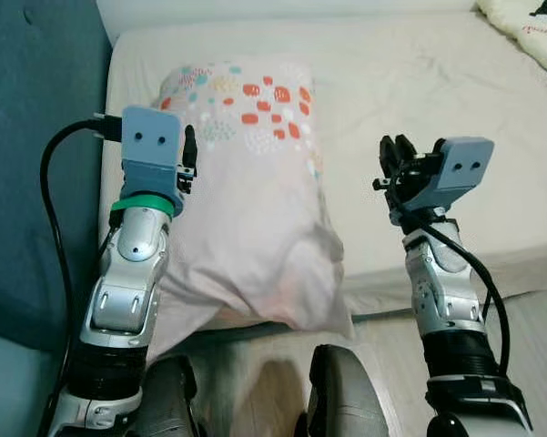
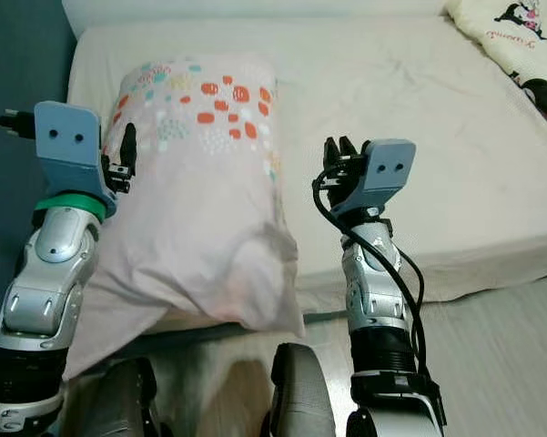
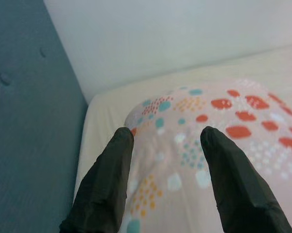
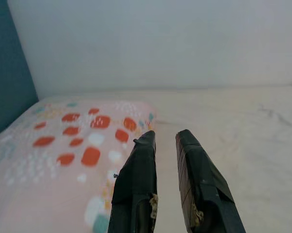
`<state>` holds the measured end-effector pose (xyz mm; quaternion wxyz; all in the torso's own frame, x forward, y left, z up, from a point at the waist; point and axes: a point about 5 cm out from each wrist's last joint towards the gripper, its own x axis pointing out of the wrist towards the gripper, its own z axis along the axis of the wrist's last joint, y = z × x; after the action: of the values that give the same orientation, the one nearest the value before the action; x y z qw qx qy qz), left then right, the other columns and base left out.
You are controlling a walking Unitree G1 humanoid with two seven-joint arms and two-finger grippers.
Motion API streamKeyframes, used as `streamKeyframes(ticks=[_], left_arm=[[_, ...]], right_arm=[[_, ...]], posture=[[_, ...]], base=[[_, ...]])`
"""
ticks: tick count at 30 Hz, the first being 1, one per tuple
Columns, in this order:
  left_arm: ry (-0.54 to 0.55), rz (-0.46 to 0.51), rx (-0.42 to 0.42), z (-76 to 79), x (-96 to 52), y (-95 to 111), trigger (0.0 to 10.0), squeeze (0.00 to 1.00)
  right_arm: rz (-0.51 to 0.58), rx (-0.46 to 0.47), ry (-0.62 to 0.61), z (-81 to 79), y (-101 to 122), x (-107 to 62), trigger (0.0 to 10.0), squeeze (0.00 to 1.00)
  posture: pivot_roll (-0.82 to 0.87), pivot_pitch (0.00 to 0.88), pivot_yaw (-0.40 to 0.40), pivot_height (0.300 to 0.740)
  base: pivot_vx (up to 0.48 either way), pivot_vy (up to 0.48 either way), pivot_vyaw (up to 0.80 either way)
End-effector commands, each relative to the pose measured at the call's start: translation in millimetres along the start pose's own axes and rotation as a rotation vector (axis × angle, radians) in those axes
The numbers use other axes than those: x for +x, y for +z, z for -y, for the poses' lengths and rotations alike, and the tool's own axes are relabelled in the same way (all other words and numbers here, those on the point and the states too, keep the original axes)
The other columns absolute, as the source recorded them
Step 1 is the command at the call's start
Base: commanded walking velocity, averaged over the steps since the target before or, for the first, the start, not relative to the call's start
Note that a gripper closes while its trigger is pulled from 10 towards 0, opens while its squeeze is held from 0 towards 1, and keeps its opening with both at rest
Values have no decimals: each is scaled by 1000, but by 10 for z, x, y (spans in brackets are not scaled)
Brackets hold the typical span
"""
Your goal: Clean up the room
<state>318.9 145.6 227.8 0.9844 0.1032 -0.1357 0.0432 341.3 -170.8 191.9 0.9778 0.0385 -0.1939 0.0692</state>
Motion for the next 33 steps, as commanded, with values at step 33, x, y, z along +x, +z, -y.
streamKeyframes(ticks=[33], left_arm=[[-386,-77,32,349,-299,-416,10000,0]], right_arm=[[-133,21,78,-145,-340,-132,10000,0]], posture=[[21,10,-28,718]], base=[[0,0,0]])
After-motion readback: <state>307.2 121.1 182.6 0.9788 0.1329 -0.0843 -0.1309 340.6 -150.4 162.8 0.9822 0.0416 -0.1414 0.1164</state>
